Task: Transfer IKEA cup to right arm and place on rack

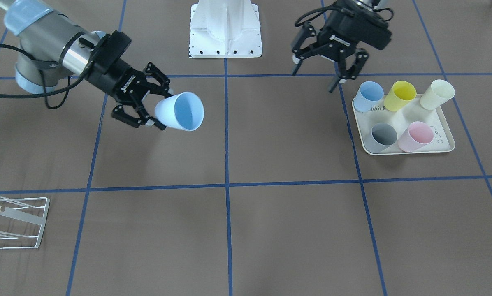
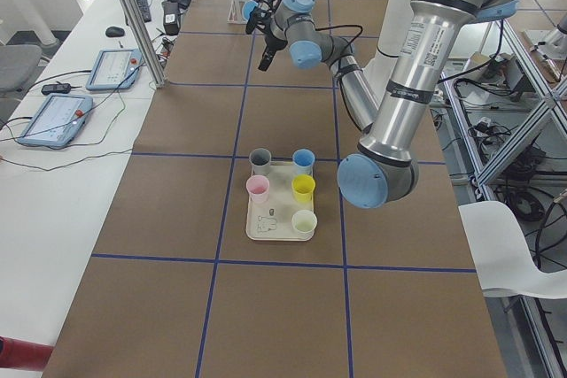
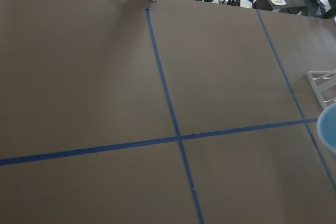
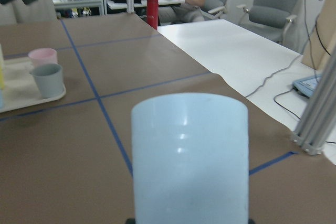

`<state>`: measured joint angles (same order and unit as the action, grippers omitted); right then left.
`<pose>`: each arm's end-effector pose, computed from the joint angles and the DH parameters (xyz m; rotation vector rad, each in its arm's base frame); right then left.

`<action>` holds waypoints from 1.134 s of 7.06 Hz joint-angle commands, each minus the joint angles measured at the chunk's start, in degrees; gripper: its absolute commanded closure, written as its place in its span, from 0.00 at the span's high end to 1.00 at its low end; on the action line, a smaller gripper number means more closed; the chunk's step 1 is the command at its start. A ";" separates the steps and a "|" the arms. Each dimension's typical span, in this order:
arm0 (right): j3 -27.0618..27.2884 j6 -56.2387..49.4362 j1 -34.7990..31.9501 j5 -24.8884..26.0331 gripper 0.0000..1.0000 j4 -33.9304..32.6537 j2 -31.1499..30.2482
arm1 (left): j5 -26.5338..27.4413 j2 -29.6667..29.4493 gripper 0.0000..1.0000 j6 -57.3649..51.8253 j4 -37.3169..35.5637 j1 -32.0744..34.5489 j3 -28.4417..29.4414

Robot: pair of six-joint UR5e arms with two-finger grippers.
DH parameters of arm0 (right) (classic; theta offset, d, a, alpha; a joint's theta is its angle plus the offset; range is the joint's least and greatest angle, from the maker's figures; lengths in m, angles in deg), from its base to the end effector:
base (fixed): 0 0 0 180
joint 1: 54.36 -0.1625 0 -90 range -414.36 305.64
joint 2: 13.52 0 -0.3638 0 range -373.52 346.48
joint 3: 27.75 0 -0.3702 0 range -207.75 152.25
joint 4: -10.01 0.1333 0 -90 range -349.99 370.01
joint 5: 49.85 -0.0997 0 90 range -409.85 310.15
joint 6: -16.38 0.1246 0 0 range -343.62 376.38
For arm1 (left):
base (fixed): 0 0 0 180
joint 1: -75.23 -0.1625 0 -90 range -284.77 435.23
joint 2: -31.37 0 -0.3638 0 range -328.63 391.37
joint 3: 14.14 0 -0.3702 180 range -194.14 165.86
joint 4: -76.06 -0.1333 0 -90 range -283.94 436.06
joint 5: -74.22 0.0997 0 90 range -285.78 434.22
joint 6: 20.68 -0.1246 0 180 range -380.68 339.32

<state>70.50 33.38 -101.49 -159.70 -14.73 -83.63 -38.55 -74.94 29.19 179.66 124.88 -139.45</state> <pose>-0.3152 -0.4733 0.2235 1.2875 -1.0537 -0.6262 0.2447 -0.4195 0.1791 0.5408 1.0424 0.0795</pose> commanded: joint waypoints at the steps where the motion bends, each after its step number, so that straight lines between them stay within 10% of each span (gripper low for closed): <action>1: 1.94 -14.72 -9.95 -3.01 0.00 -17.28 -0.19 | -7.43 10.90 1.00 -24.17 -0.34 13.22 -0.81; 5: 1.94 -67.10 -27.43 -0.74 0.00 -42.61 -1.24 | -14.92 20.08 1.00 -42.40 0.37 24.54 0.25; 8: 0.98 -92.52 -29.06 18.56 0.00 -44.78 -5.82 | -14.94 20.09 1.00 -41.87 0.37 24.45 0.33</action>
<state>72.13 -50.46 -130.28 -148.08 -58.88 -88.54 -53.40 -54.90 -12.77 180.03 149.30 -139.18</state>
